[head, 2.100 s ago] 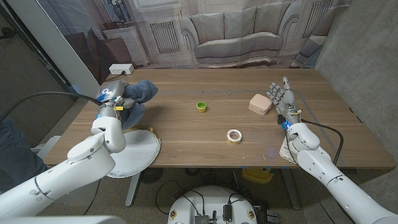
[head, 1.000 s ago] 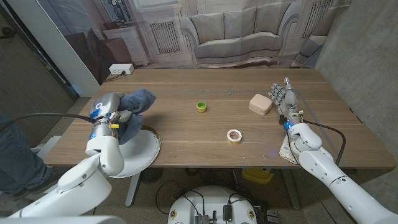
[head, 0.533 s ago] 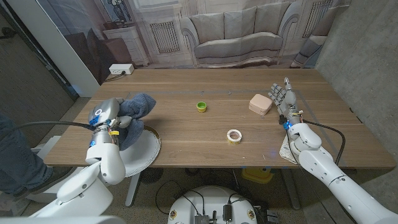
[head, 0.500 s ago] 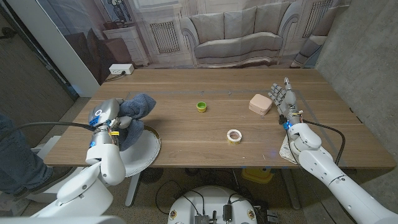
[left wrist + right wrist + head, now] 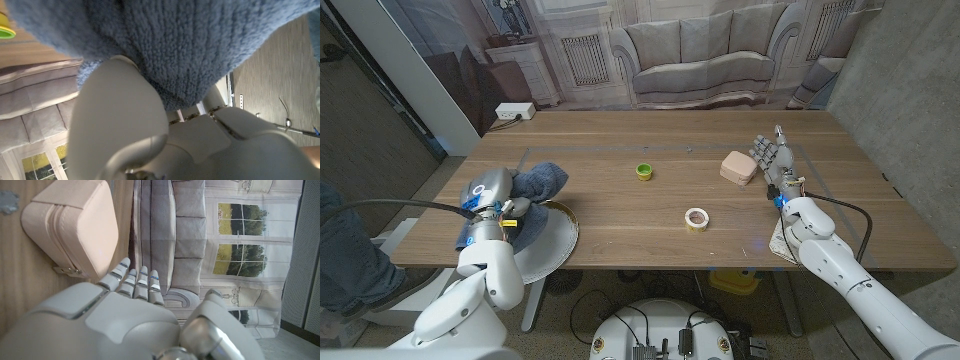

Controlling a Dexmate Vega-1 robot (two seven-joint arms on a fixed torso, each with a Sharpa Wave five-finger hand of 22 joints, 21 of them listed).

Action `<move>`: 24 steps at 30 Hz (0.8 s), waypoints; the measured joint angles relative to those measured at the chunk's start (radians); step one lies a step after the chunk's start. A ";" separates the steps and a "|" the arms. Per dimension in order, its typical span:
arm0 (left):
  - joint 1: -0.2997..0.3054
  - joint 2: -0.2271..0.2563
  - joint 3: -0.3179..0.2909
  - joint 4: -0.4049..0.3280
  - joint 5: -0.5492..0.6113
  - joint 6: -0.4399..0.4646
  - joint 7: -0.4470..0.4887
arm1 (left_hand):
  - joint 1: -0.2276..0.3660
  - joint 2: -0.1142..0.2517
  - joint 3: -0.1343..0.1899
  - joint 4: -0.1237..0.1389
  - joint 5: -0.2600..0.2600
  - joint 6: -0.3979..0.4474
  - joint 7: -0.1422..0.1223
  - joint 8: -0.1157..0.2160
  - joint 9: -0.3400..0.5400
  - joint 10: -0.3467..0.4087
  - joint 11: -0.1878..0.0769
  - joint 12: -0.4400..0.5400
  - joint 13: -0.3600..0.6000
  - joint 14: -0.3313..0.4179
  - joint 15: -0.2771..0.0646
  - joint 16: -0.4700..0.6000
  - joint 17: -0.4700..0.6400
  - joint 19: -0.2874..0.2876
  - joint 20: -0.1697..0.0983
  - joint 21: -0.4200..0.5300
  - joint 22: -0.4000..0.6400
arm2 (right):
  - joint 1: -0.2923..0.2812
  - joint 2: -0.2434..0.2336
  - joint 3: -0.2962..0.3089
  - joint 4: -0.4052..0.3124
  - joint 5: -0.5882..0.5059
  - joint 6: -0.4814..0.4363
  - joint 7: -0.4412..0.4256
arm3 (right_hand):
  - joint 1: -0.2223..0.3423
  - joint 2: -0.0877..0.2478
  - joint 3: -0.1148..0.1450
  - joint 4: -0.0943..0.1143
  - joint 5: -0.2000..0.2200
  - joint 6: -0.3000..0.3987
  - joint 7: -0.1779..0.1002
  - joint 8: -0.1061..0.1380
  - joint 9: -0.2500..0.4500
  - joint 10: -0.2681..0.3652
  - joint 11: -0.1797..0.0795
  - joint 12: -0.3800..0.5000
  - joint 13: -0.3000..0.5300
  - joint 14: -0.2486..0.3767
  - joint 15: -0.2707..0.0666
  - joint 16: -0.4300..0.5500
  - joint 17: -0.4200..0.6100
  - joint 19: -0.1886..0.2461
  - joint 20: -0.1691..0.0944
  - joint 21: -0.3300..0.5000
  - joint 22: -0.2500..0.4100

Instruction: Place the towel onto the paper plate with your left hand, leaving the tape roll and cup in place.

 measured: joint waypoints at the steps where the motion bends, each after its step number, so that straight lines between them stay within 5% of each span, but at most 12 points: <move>1: 0.000 0.000 0.000 0.000 0.001 0.004 0.000 | 0.000 0.000 0.000 0.000 0.000 0.001 -0.001 0.000 0.000 0.000 0.000 0.000 0.001 0.000 0.000 0.000 0.000 0.004 0.004 0.000 0.000 | 0.003 0.001 -0.001 0.003 0.000 0.000 0.000 | 0.000 0.000 0.000 0.000 0.000 0.000 0.000 0.000 0.000 0.000 0.000 0.000 0.000 0.000 0.000 0.000 0.000 0.000 0.000 0.000 0.000; 10: -0.013 0.015 0.058 -0.012 0.008 0.090 0.032 | 0.000 0.000 0.003 -0.003 -0.001 0.005 0.002 0.000 0.000 0.004 0.003 -0.001 0.005 0.004 0.000 -0.003 0.000 0.004 0.003 0.000 0.001 | 0.022 0.005 -0.009 0.023 0.003 -0.005 0.017 | 0.000 0.000 0.000 0.000 0.000 0.000 0.000 0.000 0.000 0.000 0.000 0.000 0.000 0.000 0.000 0.000 0.000 0.000 0.000 0.000 0.000; 24: -0.002 0.000 0.057 0.016 -0.031 0.087 0.068 | 0.000 0.000 0.003 -0.003 -0.003 0.005 0.002 0.000 -0.001 0.005 0.005 -0.001 0.012 0.007 -0.001 -0.008 0.005 0.004 0.003 0.004 0.001 | 0.032 0.006 -0.014 0.032 0.005 -0.019 0.020 | 0.000 0.000 -0.003 -0.003 0.000 0.000 0.000 0.000 0.000 0.000 0.000 0.000 0.000 0.000 0.000 0.000 0.000 0.000 0.000 0.000 0.000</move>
